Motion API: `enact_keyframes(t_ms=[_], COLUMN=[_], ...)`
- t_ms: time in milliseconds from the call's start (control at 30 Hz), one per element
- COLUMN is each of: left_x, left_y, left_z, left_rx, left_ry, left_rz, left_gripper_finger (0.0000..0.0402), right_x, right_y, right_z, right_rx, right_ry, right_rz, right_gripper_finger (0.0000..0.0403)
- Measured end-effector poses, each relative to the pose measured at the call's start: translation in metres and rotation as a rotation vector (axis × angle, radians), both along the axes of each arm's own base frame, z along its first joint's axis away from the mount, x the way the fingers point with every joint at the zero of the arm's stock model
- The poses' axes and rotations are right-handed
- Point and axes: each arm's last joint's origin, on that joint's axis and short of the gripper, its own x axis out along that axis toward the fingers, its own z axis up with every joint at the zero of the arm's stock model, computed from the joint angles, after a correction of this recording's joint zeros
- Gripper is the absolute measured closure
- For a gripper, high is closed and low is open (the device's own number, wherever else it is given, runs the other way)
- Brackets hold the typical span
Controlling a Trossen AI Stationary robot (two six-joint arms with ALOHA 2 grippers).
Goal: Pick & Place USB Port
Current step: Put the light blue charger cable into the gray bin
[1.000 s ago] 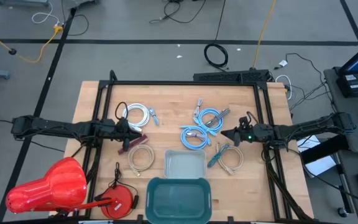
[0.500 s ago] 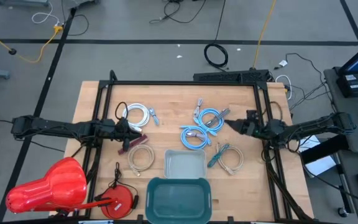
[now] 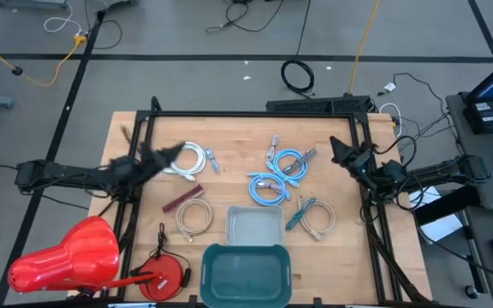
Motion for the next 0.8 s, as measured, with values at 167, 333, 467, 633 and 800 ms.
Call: enact_keyframes(t_ms=[167,333,467,633,800], left_x=[-0.015,-0.026,-0.027,-0.001,0.047], left_y=[0.004,0.005,-0.001,0.003,0.025], left_z=[0.048,0.127,0.216,0.265,0.216], left_rx=[0.018,0.164,0.504,0.587,0.433], left_ry=[-0.396,-0.561,-0.386,0.555,1.424], left_rz=[0.051,0.088,-0.046,-0.271,-0.490], left_gripper_finger=[0.0376,0.0376,0.0376,0.0376,0.0376], right_x=[-0.001,-0.001,-0.001,-0.001,0.003], right_y=[-0.001,-0.001,-0.001,-0.001,0.002], right_z=[0.000,-0.001,-0.001,-0.001,0.000], right_rx=[0.003,-0.019,-0.012,-0.018,-0.214], right_ry=[0.021,0.047,0.049,0.060,0.155], right_rz=[-0.044,-0.065,-0.079,-0.080,-0.005], right_gripper_finger=[0.0403,0.0403,0.0403,0.0403,0.0403])
